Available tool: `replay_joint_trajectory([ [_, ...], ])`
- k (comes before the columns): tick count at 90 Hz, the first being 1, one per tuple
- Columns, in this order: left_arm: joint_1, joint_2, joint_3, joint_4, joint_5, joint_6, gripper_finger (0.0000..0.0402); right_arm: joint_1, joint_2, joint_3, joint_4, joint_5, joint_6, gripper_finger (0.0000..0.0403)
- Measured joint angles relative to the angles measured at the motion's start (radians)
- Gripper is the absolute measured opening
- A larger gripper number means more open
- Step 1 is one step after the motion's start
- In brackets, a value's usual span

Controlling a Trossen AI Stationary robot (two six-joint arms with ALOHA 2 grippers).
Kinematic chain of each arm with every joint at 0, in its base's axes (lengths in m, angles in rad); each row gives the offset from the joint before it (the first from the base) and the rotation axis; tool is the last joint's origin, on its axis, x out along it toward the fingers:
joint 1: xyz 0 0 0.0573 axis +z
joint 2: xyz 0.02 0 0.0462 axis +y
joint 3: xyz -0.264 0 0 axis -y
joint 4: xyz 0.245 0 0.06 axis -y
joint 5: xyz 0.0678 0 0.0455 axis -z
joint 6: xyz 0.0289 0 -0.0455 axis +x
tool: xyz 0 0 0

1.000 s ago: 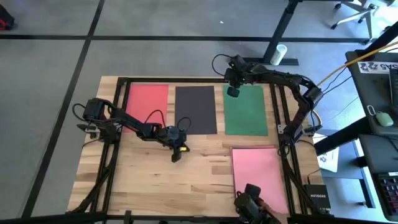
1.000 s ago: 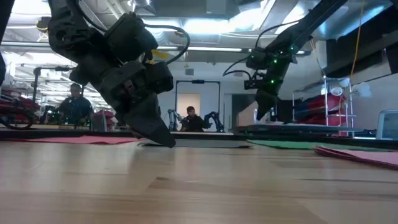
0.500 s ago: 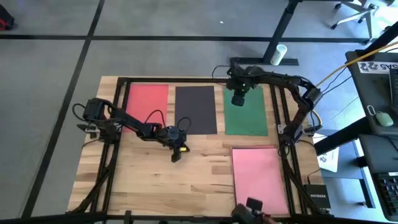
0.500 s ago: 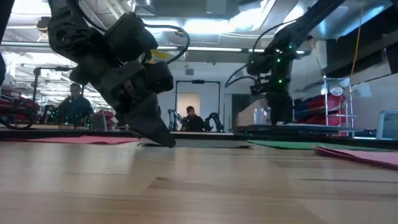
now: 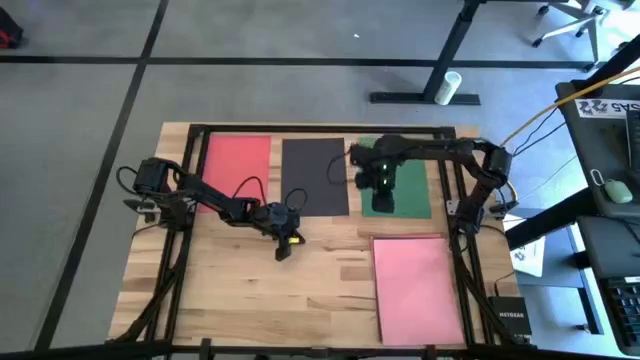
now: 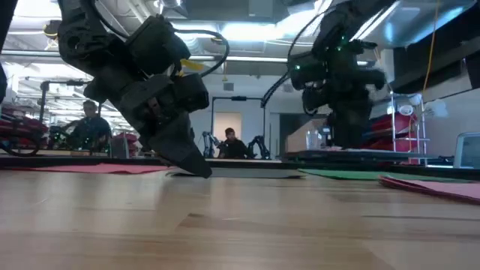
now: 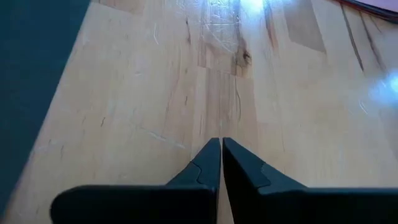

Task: Organize paper
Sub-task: Move the pink paper to the bottom left of the table

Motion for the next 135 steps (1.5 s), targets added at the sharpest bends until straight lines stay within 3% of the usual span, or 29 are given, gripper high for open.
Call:
replay_joint_trajectory([
  [26,0.000,0.000,0.000,0.000,0.000,0.017,0.0000,0.255,0.000,0.000,0.037,-0.012,0.094,0.0072],
  [46,0.000,0.000,0.000,0.000,0.000,0.021,0.0000,0.381,0.000,-0.001,0.144,0.068,0.134,0.0072],
  [59,0.000,0.000,0.000,0.000,-0.002,0.022,0.0000,0.391,0.000,-0.043,0.177,0.110,0.170,0.0072],
  [135,0.000,0.000,0.000,-0.004,-0.007,0.022,0.0000,0.390,0.000,-0.203,0.332,0.110,0.175,0.0072],
])
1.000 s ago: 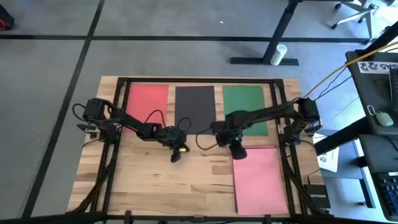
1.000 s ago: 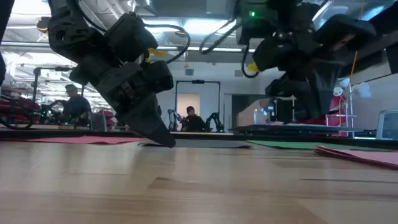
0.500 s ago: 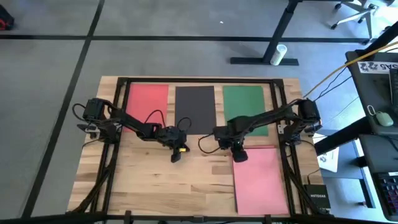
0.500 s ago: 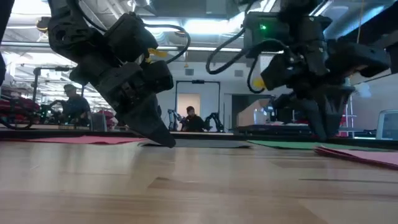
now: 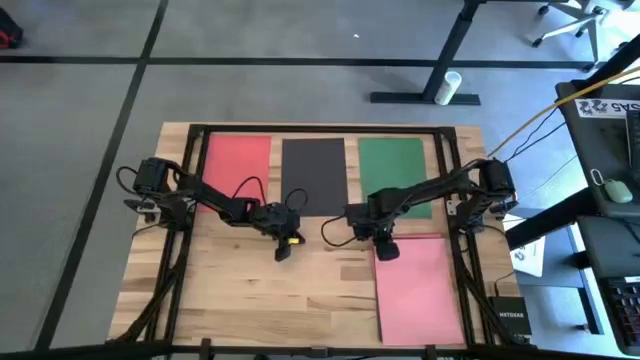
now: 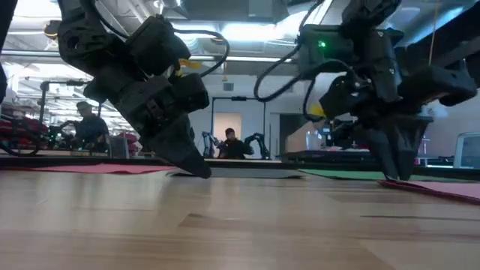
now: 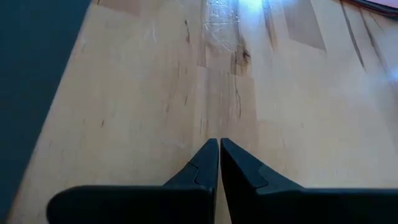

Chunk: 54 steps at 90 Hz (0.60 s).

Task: Organize paper
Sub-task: Move the pink paper to the bottom left of the table

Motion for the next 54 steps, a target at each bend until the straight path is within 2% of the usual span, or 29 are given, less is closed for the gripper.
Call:
replay_joint_trajectory([
  [12,0.000,0.000,0.000,0.000,0.000,0.000,0.0000,0.000,0.000,-0.006,0.012,0.000,-0.002,0.0064],
  [28,0.000,0.000,0.000,0.000,-0.004,0.000,0.0000,0.000,0.000,-0.006,0.014,0.050,-0.019,0.0007],
  [54,0.000,0.000,0.000,-0.004,-0.006,-0.002,0.0000,0.000,0.000,-0.002,0.005,0.053,-0.025,0.0000],
])
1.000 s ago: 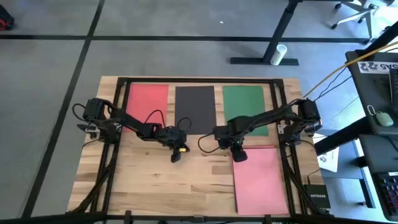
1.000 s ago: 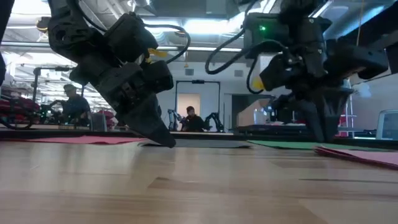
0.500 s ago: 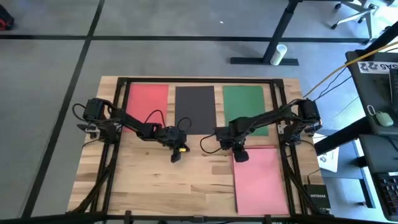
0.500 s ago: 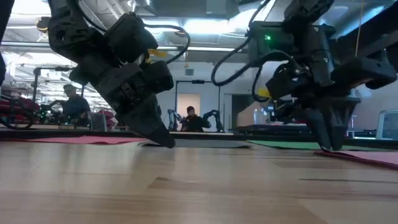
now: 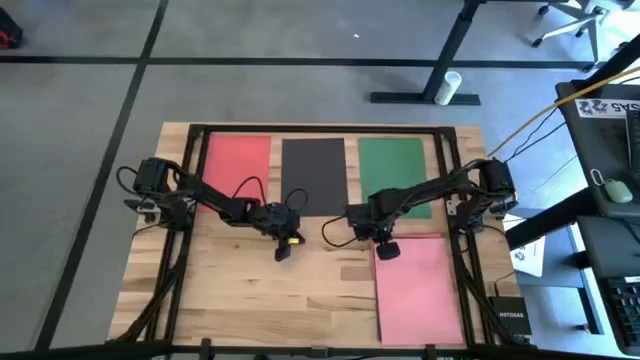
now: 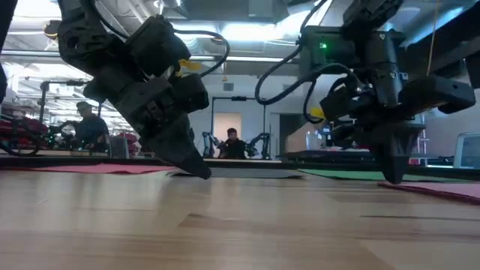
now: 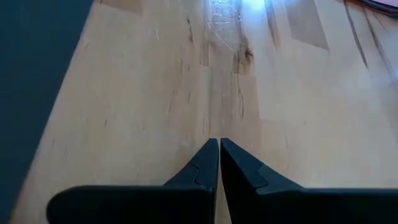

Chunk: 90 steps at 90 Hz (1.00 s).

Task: Organize paper
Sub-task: Move the pink paper to the bottom left of the table

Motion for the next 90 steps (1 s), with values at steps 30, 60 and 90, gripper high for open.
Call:
replay_joint_trajectory([
  [30,-0.009,0.000,0.000,0.001,-0.001,-0.014,0.0000,0.000,0.000,0.127,-0.031,0.010,0.003,0.0000],
  [60,-0.138,0.000,0.001,0.134,0.000,-0.015,0.0000,0.000,0.000,0.246,0.097,0.025,0.028,0.0000],
  [90,-0.219,0.000,0.150,0.100,-0.143,0.122,0.0000,-0.040,0.000,0.247,0.213,0.197,0.088,0.0000],
])
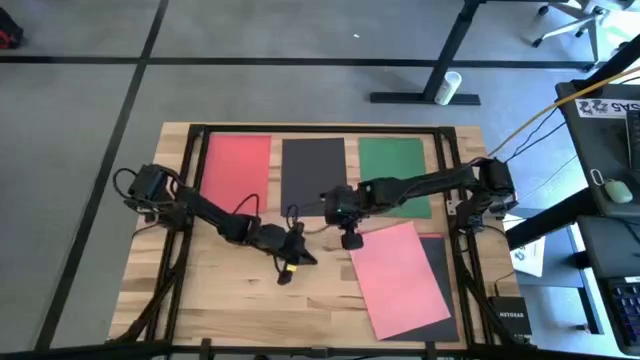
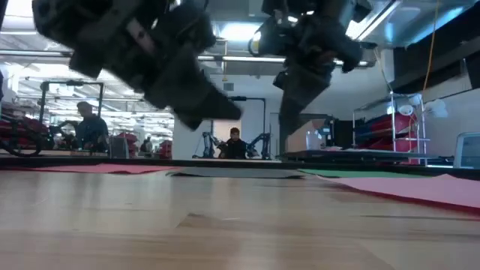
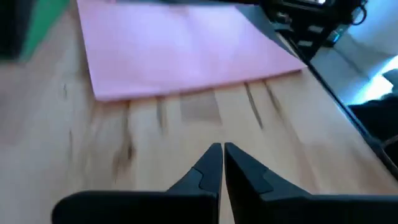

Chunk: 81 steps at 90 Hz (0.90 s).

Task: Organize paper
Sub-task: Move the pink paper to the bottom left of the table

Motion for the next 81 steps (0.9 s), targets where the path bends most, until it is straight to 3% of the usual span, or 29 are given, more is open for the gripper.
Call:
replay_joint_trajectory([
  [21,0.017,0.000,0.067,-0.070,-0.079,0.113,0.0000,-0.015,-0.084,0.023,-0.101,0.108,-0.007,0.0000],
  [45,0.032,0.000,0.064,-0.054,-0.081,0.097,0.0000,-0.013,-0.311,0.005,-0.078,0.094,-0.007,0.0000],
  [63,0.037,0.004,0.064,0.016,-0.081,0.086,0.0000,-0.012,-0.481,-0.162,0.031,0.063,0.042,0.0000],
  [81,0.041,0.037,0.109,-0.001,-0.081,0.084,0.0000,-0.012,-0.632,-0.426,0.297,0.102,0.143,0.0000],
])
